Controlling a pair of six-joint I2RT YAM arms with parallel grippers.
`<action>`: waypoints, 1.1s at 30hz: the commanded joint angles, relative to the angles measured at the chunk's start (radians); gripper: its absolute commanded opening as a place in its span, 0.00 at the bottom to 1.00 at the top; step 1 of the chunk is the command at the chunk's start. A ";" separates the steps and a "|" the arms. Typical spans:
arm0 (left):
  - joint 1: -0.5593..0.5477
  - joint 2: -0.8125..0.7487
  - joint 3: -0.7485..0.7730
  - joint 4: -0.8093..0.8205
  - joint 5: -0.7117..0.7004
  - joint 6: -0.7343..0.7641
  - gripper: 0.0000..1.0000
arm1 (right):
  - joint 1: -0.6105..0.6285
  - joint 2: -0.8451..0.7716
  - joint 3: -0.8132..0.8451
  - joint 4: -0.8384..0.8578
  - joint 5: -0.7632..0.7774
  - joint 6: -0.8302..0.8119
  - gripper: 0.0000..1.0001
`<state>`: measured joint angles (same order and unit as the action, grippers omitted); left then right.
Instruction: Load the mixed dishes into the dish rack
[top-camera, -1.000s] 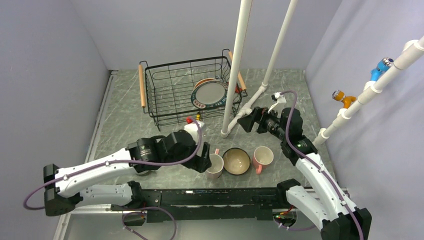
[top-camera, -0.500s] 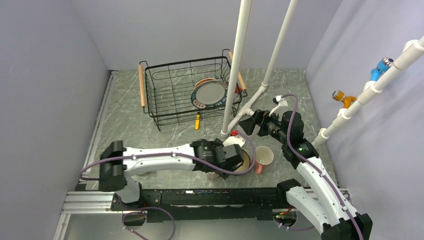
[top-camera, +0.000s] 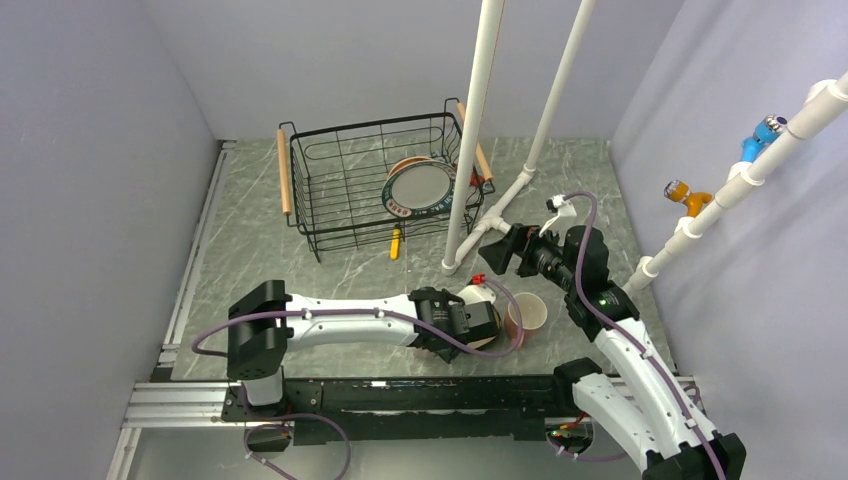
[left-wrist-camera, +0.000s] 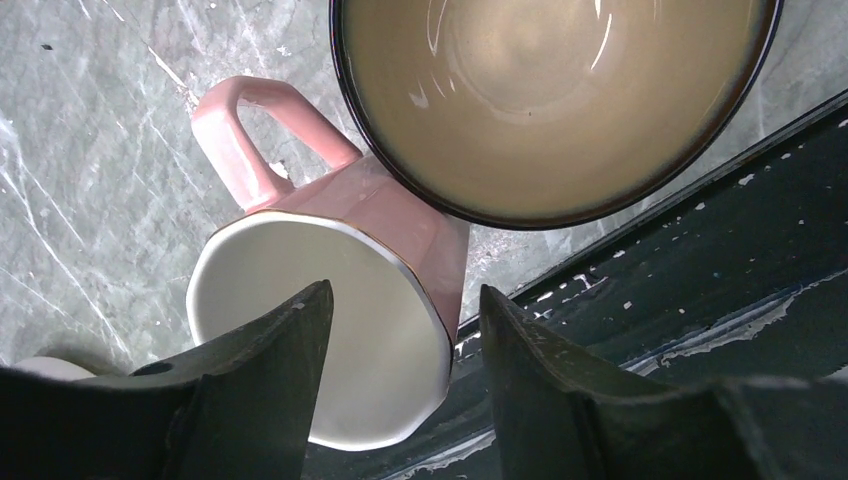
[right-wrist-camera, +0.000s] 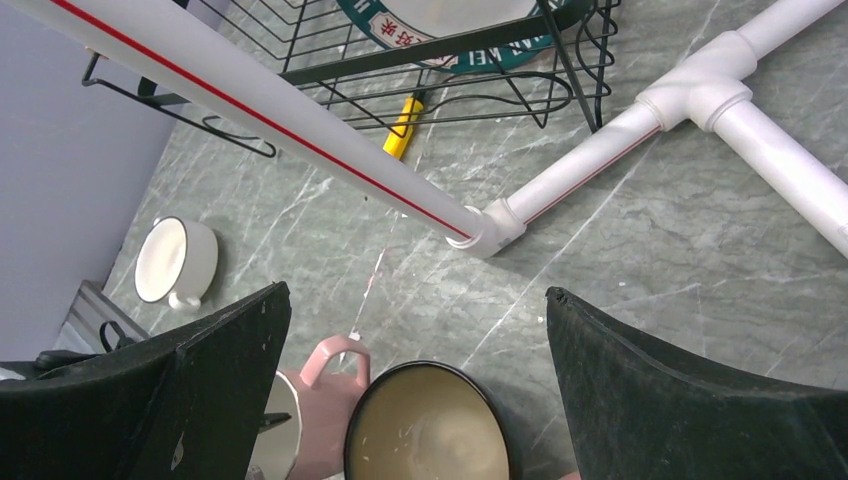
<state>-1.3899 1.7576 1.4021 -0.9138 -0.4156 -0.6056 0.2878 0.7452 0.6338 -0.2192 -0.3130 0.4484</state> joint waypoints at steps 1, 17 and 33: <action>-0.006 0.001 -0.010 0.017 0.007 -0.007 0.57 | 0.002 -0.007 -0.012 0.018 0.000 0.011 1.00; -0.011 -0.207 -0.138 -0.029 -0.023 -0.086 0.00 | 0.001 0.065 -0.042 0.078 -0.051 0.069 1.00; -0.007 -0.925 -0.379 0.151 -0.128 -0.205 0.00 | 0.010 0.165 -0.026 0.134 -0.153 0.149 1.00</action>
<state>-1.3956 1.0203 1.0863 -0.8928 -0.4530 -0.7479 0.2890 0.9176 0.5930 -0.1539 -0.4313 0.5602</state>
